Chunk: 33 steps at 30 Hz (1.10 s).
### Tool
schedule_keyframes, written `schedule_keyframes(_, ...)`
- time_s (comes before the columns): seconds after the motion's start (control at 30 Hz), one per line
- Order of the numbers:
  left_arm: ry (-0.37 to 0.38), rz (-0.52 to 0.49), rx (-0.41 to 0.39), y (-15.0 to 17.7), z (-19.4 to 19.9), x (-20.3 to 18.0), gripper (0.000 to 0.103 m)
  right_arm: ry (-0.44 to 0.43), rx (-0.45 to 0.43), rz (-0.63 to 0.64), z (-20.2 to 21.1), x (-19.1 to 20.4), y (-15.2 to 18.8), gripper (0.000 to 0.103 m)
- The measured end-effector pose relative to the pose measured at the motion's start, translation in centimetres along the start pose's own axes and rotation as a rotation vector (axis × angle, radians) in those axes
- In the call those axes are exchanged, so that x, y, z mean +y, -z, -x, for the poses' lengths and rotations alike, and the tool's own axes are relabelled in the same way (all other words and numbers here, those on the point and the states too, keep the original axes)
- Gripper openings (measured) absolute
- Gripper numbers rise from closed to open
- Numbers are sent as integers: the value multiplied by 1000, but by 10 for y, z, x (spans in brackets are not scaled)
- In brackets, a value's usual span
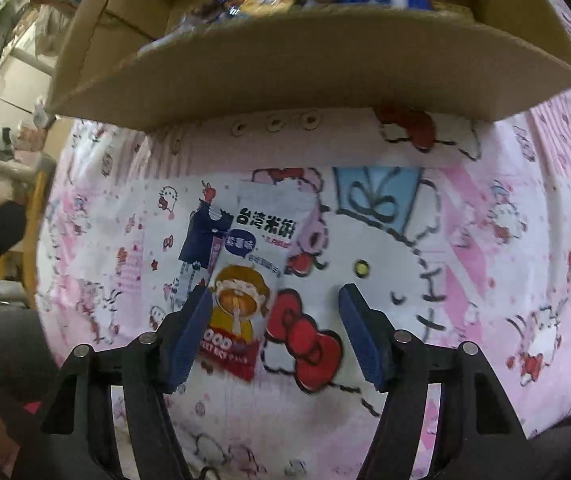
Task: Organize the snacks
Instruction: 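Grasp a blue-white stick packet with the left tool while the right tool grasps a rice cake packet, then lower the stick packet and rice cake packet into the box and open both tools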
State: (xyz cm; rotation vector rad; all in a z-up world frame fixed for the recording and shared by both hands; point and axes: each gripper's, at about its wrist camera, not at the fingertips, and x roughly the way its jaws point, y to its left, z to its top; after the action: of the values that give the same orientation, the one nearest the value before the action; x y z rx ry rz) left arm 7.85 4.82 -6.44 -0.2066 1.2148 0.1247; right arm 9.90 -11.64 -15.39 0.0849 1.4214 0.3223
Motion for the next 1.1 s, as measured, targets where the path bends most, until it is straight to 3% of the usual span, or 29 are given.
schedule_keyframes(0.07, -11, -15, 9, 3, -4, -2, 80, 28, -14, 23, -2, 5, 0, 70)
schedule_keyframes(0.17, -8, -29, 27, 6, -13, -6, 80, 66, -15, 41, -4, 4, 1, 60)
schedule_keyframes(0.23, -3, -38, 48, 8, -21, -9, 80, 91, -20, 27, -1, -4, 3, 35)
schedule_keyframes(0.53, 64, -167, 148, 22, -58, -56, 79, 61, -22, -113, 20, -58, 12, 33)
schedule_keyframes(0.57, 64, -197, 173, 27, -66, -63, 74, 63, -23, -127, 23, -63, 13, 33)
schedule_keyframes(0.6, 62, -220, 186, 30, -71, -67, 62, 62, -24, -141, 25, -68, 13, 33)
schedule_keyframes(0.63, 51, -245, 196, 34, -75, -70, 12, 58, -23, -154, 26, -72, 14, 33)
schedule_keyframes(0.7, 40, -282, 211, 38, -78, -73, 14, 51, -24, -163, 28, -79, 14, 33)
schedule_keyframes(0.9, 60, -169, 152, 28, -54, -49, 14, 20, -42, -142, 32, -71, 15, 33)
schedule_keyframes(1.1, 38, -127, 120, 29, -40, -30, 14, -53, -78, -87, 48, -56, 16, 33)
